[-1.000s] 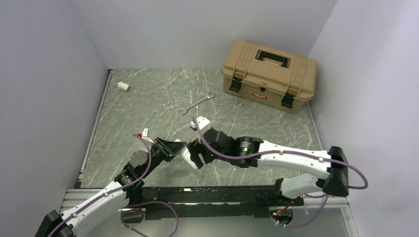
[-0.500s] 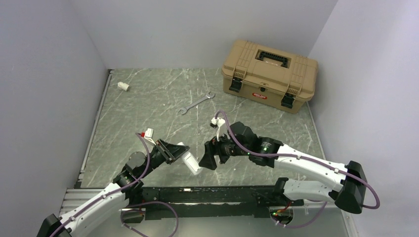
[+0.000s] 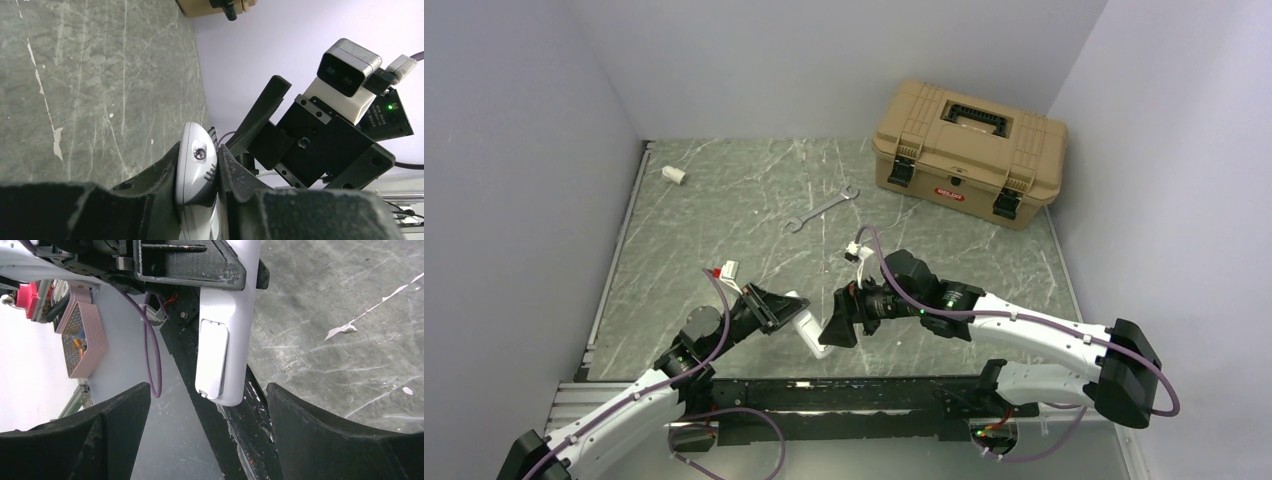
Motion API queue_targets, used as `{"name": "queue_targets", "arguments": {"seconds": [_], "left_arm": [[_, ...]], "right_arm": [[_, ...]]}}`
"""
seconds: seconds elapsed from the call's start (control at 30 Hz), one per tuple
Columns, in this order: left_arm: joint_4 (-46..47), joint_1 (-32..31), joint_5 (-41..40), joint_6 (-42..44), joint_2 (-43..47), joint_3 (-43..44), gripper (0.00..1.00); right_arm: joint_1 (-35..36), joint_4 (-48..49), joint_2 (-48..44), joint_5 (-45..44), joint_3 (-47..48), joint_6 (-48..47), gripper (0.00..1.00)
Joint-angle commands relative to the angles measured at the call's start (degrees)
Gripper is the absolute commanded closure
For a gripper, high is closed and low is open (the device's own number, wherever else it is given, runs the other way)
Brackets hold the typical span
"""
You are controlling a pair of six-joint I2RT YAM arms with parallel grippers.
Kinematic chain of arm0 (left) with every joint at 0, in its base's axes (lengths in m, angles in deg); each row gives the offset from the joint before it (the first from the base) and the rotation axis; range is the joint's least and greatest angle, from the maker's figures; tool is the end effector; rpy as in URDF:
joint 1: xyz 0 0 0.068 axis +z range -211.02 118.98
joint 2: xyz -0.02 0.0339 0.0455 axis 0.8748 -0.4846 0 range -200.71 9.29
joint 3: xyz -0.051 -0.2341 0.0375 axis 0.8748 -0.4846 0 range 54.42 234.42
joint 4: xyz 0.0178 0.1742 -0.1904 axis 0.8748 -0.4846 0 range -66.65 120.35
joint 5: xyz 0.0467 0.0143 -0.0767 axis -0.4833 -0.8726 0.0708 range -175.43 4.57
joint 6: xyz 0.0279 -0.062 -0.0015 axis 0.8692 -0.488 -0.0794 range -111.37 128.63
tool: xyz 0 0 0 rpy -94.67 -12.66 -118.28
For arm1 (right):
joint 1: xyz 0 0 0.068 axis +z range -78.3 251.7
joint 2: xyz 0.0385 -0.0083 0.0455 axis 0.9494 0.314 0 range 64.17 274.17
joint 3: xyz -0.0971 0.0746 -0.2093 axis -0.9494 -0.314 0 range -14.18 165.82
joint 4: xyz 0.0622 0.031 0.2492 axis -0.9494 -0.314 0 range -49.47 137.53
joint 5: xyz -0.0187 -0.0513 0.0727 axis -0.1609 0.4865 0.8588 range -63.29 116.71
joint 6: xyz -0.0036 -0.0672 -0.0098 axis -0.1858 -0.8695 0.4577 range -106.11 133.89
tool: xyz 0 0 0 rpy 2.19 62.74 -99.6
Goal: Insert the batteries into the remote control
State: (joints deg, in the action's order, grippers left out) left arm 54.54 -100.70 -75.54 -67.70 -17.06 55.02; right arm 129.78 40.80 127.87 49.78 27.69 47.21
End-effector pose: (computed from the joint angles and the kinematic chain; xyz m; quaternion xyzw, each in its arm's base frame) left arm 0.1352 -0.1243 0.1621 -0.1674 0.6967 -0.6220 0.3157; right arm 0.1261 0.2432 0.2282 -0.2803 0.8008 0.4783 0.2265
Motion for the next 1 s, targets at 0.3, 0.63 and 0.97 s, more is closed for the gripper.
{"name": "queue_targets", "arguments": {"seconds": [0.3, 0.63, 0.97], "left_arm": [[3.73, -0.22, 1.88, -1.51, 1.22, -0.97, 1.00], [4.86, -0.16, 2.28, -1.98, 1.00, -0.98, 1.00], [4.14, -0.17, 2.11, -2.33, 2.45, -1.04, 1.00]], "right_arm": [[-0.78, 4.80, 2.00, 1.20, -1.19, 0.42, 0.12], [-0.97, 9.41, 3.21, 4.50, -2.99, 1.77, 0.14], [-0.99, 11.88, 5.54, 6.29, -3.19, 2.10, 0.22]]}}
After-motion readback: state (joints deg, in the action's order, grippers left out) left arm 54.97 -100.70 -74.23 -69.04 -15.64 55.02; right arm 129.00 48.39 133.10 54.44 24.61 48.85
